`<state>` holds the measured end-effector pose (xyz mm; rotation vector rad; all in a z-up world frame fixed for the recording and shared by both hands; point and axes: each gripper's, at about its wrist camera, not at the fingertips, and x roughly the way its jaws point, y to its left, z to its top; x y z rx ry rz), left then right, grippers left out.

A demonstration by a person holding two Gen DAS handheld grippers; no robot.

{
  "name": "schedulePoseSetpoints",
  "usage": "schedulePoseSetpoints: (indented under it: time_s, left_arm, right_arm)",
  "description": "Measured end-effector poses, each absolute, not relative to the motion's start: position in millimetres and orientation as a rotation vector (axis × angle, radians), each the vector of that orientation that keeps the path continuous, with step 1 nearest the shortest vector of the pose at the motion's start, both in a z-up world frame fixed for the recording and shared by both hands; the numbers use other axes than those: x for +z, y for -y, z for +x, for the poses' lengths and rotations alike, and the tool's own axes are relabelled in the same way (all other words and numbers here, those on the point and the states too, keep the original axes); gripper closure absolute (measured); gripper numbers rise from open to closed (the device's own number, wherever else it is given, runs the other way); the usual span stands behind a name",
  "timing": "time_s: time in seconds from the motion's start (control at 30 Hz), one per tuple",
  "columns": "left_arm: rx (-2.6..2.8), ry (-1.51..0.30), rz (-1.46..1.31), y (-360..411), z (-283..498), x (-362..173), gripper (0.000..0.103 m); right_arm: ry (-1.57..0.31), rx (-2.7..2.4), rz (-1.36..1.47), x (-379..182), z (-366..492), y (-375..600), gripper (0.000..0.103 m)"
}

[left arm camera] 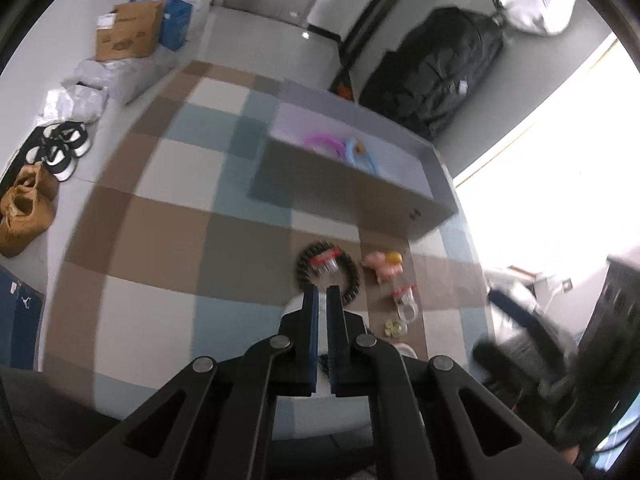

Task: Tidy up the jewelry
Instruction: 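Grasp the white round lid with the left tool while the right tool grasps the white-red lid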

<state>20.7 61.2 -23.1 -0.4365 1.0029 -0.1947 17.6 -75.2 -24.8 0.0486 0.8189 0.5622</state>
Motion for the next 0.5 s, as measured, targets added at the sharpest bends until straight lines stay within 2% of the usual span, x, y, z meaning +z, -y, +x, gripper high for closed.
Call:
schedulePoseSetpoints:
  time_s: [0.13, 0.2, 0.27, 0.33, 0.43, 0.5]
  left_arm:
    - [-0.18, -1.017, -0.466, -67.6, 25.6, -25.5, 0.103]
    - [-0.168, -1.035, -0.479, -69.3, 27.4, -29.6, 0.1]
    - [-0.169, -1.05, -0.481, -70.7, 27.2, -31.9, 0.091]
    - [-0.162, -1.054, -0.477, -71.9, 25.3, -31.9, 0.07]
    - [-0.154, -1.048, -0.472, -73.0, 24.2, -31.0, 0.053]
    - [-0.149, -1.056, -0.461, -72.0, 25.0, -32.5, 0.047]
  right_arm:
    - [-0.898, 0.617, -0.045, -38.7, 8.0, 52.8, 0.002]
    - [-0.932, 0.628, -0.077, -46.4, 2.1, 45.9, 0.016]
    - [-0.952, 0.619, -0.108, -51.3, -1.6, 42.5, 0.024]
    - [-0.959, 0.608, -0.134, -55.2, -3.6, 40.8, 0.028]
    - [-0.969, 0.584, -0.168, -60.5, -4.5, 39.0, 0.039]
    - [-0.987, 0.571, -0.181, -66.5, -4.1, 38.3, 0.049]
